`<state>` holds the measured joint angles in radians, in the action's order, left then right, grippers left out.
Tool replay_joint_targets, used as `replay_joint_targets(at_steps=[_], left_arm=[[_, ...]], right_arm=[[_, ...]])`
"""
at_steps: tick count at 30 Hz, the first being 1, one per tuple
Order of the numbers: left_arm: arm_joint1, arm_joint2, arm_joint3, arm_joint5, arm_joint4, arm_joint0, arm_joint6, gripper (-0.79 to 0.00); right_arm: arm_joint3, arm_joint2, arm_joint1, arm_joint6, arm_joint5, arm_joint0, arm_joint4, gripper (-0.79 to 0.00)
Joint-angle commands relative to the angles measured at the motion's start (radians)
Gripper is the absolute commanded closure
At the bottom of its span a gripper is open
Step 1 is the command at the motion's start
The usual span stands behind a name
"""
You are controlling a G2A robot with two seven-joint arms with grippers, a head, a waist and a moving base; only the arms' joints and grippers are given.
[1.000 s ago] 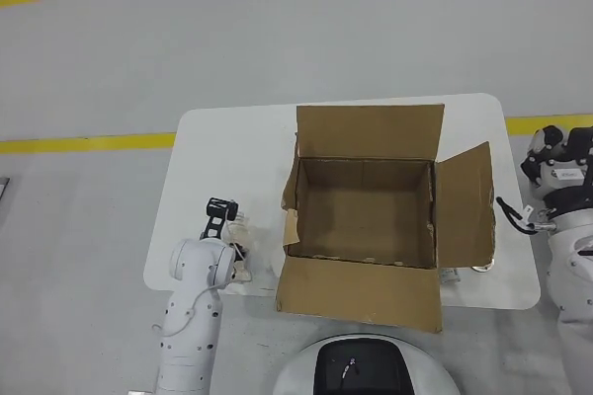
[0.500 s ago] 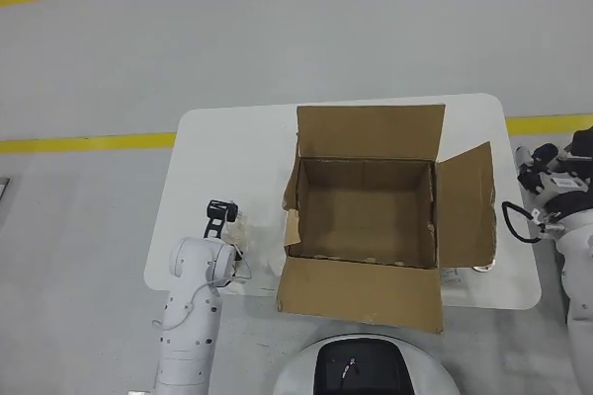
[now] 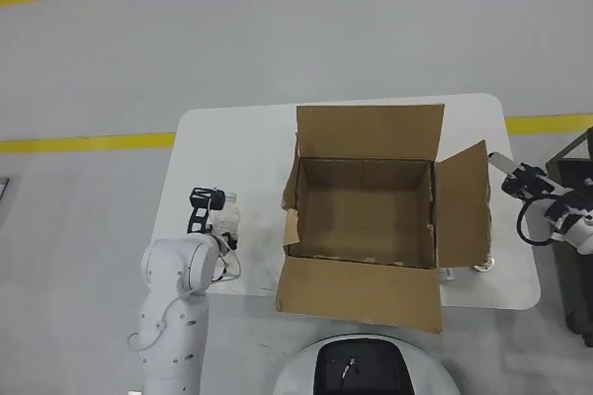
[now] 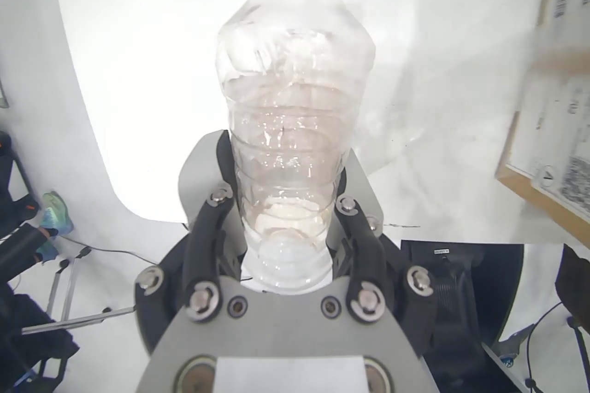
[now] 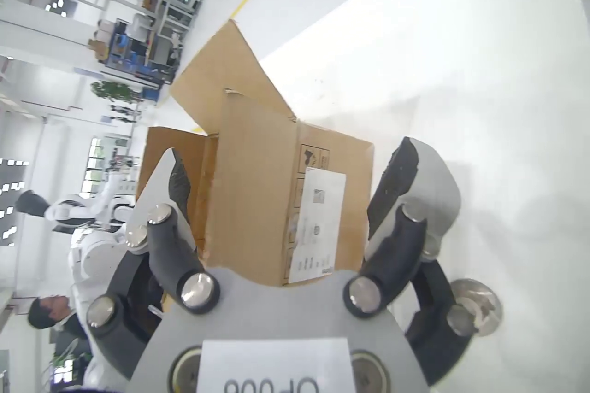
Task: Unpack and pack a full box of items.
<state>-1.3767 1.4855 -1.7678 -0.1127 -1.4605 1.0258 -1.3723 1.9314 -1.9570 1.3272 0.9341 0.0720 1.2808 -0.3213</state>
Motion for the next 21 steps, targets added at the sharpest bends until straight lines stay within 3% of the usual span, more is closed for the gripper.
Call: replay_joint_targets(at_steps=[1, 2, 3, 4, 5, 6, 7, 21], left_arm=[[0.001, 0.007, -0.046, 0.005, 0.028, 0.001, -0.011, 0.000], [0.001, 0.009, -0.064, 0.006, 0.036, 0.002, -0.017, 0.000], [0.002, 0.011, -0.083, 0.008, 0.047, 0.002, -0.022, 0.000], [0.002, 0.013, -0.104, 0.012, 0.062, 0.000, -0.026, 0.000], [0.003, 0.015, -0.123, 0.015, 0.072, 0.000, -0.032, 0.000], [0.003, 0.015, -0.141, 0.014, 0.080, -0.002, -0.037, 0.000], [0.004, 0.014, -0.149, 0.013, 0.085, -0.002, -0.043, 0.000], [0.009, -0.013, -0.138, 0.030, 0.078, -0.013, -0.033, 0.000]], right_arm=[[-0.003, 0.002, -0.004, 0.005, -0.004, -0.001, 0.020, -0.785], [-0.007, 0.003, -0.004, 0.002, 0.000, -0.001, 0.048, -0.785], [-0.007, 0.001, -0.007, 0.002, -0.002, 0.000, 0.053, -0.591], [-0.002, 0.004, -0.010, 0.009, -0.008, 0.003, 0.034, -0.332], [-0.001, 0.010, -0.013, 0.020, -0.010, 0.005, 0.021, -0.256], [-0.002, 0.020, -0.017, 0.040, -0.011, 0.008, 0.000, -0.052], [-0.005, 0.031, -0.020, 0.054, -0.014, 0.007, -0.014, 0.000], [-0.092, 0.094, -0.040, 0.060, -0.054, 0.021, 0.002, 0.000]])
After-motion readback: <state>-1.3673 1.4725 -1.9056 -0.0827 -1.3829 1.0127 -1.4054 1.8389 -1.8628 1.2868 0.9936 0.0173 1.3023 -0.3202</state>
